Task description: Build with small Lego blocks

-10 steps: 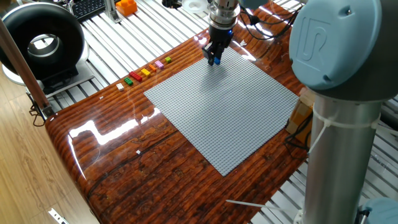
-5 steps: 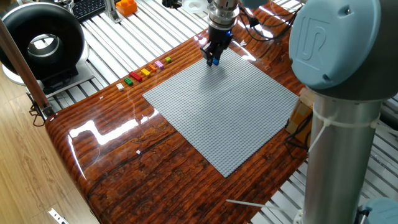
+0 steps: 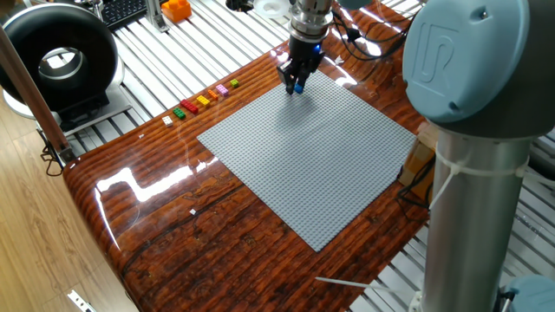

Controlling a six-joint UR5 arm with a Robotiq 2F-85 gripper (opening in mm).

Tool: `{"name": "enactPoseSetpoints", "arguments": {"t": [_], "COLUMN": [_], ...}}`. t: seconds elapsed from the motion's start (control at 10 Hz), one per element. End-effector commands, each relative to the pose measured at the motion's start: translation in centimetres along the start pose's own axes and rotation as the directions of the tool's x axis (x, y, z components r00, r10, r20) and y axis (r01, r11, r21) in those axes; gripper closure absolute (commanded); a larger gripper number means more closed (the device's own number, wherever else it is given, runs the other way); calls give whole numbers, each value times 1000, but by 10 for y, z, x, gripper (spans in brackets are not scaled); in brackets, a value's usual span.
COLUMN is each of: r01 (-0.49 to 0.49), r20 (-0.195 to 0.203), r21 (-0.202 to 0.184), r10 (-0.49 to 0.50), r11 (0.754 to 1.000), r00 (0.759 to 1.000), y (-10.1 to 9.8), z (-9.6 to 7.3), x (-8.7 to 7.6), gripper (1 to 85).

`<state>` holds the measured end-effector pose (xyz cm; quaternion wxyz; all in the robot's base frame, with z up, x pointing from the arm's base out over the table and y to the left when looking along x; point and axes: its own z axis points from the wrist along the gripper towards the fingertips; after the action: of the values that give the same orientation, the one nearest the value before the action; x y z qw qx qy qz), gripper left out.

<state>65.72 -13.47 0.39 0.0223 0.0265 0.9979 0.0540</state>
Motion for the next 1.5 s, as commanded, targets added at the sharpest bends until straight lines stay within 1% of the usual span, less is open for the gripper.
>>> {"name": "enactPoseSetpoints", "arguments": {"t": [0.0, 0.1, 0.2, 0.3, 0.4, 0.5, 0.6, 0.7, 0.8, 0.9, 1.0, 1.2, 1.3, 1.4], "r01": [-35, -144, -115, -69, -68, -59, -48, -34, -33, -28, -18, -3, 9, 12], "r20": [10, -98, -80, -56, -47, -46, -42, -40, -34, -28, -27, -10, -9, -4], "r21": [1, -245, -160, -81, -82, -61, -30, 10, 29, 44, 51, 88, 109, 112], "r10": [35, 124, 103, 65, 64, 56, 47, 34, 34, 29, 20, 4, -8, -12], "r11": [999, 959, 980, 994, 994, 996, 998, 999, 999, 999, 999, 996, 994, 994], "r00": [999, 987, 991, 996, 997, 997, 998, 999, 999, 999, 999, 1000, 1000, 1000], "y": [-1, 64, 41, 21, 21, 16, 7, -3, -7, -11, -13, -21, -26, -27], "z": [-1, -15, -11, -7, -6, -6, -6, -6, -6, -6, -6, -7, -7, -7], "x": [-4, 11, 11, 10, 8, 8, 8, 8, 6, 5, 4, 0, -1, -2], "gripper": [477, 500, 550, 483, 487, 487, 487, 487, 503, 537, 537, 563, 580, 590]}}
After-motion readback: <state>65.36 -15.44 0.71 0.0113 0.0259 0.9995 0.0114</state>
